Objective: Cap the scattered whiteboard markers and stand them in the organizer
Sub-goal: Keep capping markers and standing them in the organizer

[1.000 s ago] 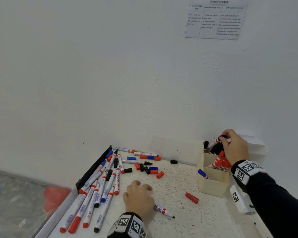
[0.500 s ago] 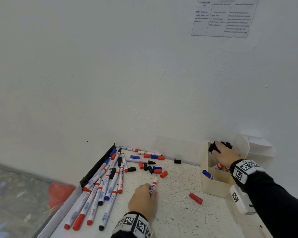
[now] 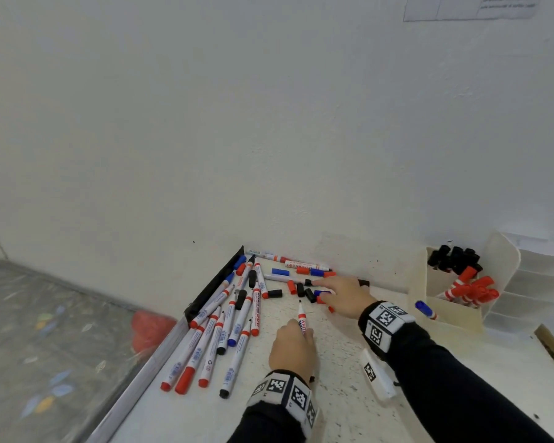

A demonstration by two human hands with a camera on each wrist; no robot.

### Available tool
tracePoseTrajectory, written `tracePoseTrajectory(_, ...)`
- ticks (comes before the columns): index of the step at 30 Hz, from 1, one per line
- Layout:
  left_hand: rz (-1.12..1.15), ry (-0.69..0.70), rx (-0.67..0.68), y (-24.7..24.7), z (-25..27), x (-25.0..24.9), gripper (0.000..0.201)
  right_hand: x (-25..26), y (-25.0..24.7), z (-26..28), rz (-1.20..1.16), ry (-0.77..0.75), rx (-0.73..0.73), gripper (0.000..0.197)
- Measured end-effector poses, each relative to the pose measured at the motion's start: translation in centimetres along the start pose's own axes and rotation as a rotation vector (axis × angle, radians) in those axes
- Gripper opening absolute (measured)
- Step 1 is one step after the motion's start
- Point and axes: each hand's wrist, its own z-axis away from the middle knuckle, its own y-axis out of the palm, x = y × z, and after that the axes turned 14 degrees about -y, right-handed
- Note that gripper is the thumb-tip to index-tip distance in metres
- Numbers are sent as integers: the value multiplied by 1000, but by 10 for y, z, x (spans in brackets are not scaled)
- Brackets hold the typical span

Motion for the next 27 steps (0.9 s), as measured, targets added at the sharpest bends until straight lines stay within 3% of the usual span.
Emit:
tracePoseTrajectory(7,18,1,-36,1,3,3,28,10,37,-17,303,51,213,39)
tracePoseTrajectory(10,19,2,-42,1,3,4,28,9,40,-20,309,49,96,37)
tracePoseTrajectory(14,-12,1,-61,-1,5,4,29,4,31,-21,127,69,-273,27)
tracePoseTrajectory(17,-16,7,-51,-2,6,4,29,-6,19,-22,11,78,-343,21)
tracePoseTrajectory(19,-12,9,-47,-2,7,4,29,-12,15,-21,23,101,-296,23)
tracePoseTrajectory(24,-24,0,-48,-4,9,3,29,-17,24,-19,209,57,98,51)
tracePoseTrajectory(27,-31,-5,-49,-3,9,3,29,-12,33,-19,198,45,112,51)
